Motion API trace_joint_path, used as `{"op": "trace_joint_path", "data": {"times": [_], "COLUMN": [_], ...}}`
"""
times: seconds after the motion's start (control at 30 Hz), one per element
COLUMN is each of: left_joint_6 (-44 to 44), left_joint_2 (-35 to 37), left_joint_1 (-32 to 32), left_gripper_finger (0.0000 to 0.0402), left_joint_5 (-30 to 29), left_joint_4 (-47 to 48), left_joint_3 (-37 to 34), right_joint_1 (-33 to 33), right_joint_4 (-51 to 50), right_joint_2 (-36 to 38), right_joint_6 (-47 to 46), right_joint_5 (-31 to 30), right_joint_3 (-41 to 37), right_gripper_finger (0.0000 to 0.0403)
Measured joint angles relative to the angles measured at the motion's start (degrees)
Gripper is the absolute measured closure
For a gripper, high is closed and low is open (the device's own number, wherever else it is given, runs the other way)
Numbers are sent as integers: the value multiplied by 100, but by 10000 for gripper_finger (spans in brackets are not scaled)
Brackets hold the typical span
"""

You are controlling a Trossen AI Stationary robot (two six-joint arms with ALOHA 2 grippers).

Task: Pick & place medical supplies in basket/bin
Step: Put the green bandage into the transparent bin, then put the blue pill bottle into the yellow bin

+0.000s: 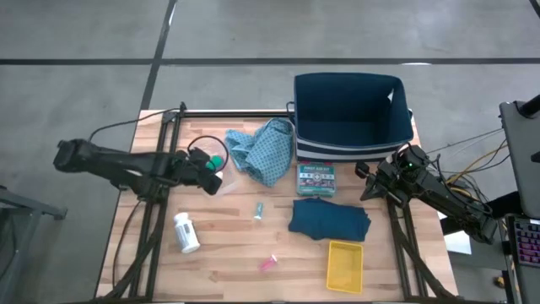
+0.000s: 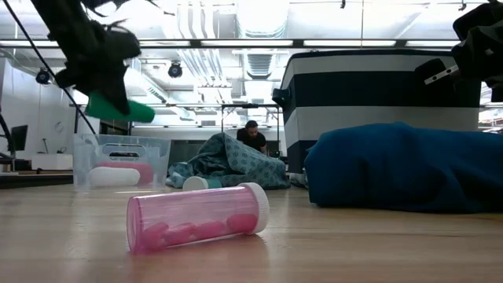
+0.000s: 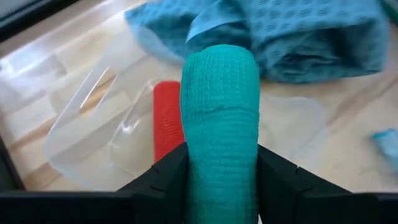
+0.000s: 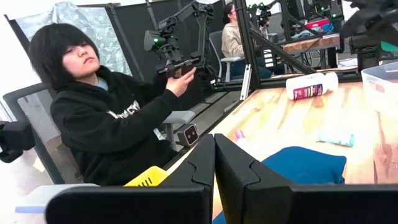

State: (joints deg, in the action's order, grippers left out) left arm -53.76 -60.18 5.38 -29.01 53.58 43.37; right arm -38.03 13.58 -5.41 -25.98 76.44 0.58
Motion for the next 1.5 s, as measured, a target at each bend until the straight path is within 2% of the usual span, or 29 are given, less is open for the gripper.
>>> {"op": "trace_joint_path", "data": {"times": [0.27,0.73,1.1,1.23,1.5], "left_joint_6": [668,752,836,839,863], "left_joint_2": [-2,-2,-2,-2,-2], "left_joint_1": [-388,-570,-570,-570,-570], "left_gripper_finger": [251,251,249,234,179], "left_joint_5": [249,973,1263,1266,1274], "left_joint_4": [-826,-1873,-2283,-2322,-2402], "left_joint_3": [-622,-1364,-1545,-1545,-1545], "right_joint_1": [0,1,-1,0,-1], "right_joint_4": [0,0,0,0,0], "right_joint_2": [0,0,0,0,0], "right_joint_6": [0,0,0,0,0], "right_joint_5": [0,0,0,0,0], "right_joint_3": [0,0,0,0,0], "right_gripper_finger": [394,394,394,394,394]}}
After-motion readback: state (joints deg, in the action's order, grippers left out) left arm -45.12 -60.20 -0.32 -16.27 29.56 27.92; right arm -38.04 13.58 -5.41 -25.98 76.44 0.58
